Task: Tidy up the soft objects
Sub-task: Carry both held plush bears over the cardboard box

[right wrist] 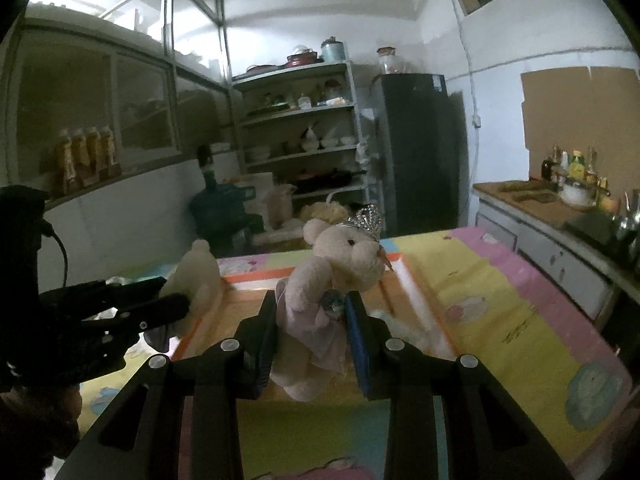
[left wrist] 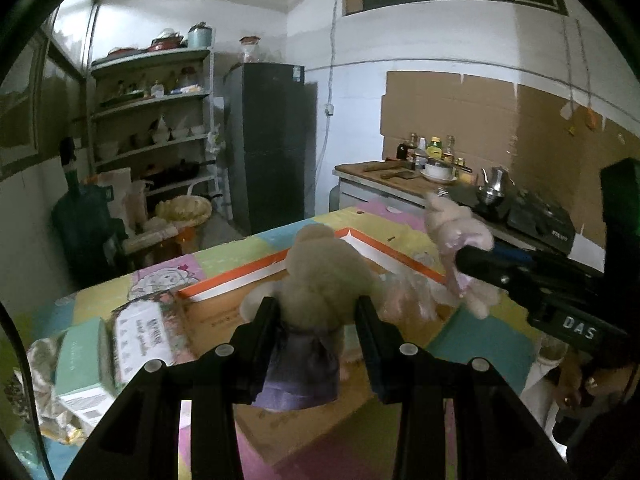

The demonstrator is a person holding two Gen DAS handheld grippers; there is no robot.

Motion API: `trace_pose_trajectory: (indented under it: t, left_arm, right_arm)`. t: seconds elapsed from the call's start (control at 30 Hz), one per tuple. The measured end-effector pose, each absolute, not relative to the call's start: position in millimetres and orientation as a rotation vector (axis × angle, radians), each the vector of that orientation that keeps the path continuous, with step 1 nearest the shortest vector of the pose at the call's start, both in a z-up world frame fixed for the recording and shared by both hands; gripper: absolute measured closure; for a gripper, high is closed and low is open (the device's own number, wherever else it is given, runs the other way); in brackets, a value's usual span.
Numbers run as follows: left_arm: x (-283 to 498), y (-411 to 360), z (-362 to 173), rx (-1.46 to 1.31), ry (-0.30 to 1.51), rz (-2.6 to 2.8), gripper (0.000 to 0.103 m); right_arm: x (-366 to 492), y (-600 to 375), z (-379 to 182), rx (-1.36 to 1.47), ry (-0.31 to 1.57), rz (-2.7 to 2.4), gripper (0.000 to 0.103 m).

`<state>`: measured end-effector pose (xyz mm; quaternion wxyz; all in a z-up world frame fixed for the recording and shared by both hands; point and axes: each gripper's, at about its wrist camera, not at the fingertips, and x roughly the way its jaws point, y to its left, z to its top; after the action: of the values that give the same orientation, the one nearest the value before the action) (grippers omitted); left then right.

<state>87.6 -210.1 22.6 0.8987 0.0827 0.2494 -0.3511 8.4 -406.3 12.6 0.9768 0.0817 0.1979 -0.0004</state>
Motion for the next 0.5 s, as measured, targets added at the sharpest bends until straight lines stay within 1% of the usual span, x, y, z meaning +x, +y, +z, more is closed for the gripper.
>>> trace_pose_trajectory:
  t: [0.5]
  left_arm:
    - [141.7, -265.6, 11.5, 0.141, 0.622, -0.644, 0.063]
  right_arm:
    - [56.9, -461.2, 20.7, 0.119, 0.419, 0.038, 0.07]
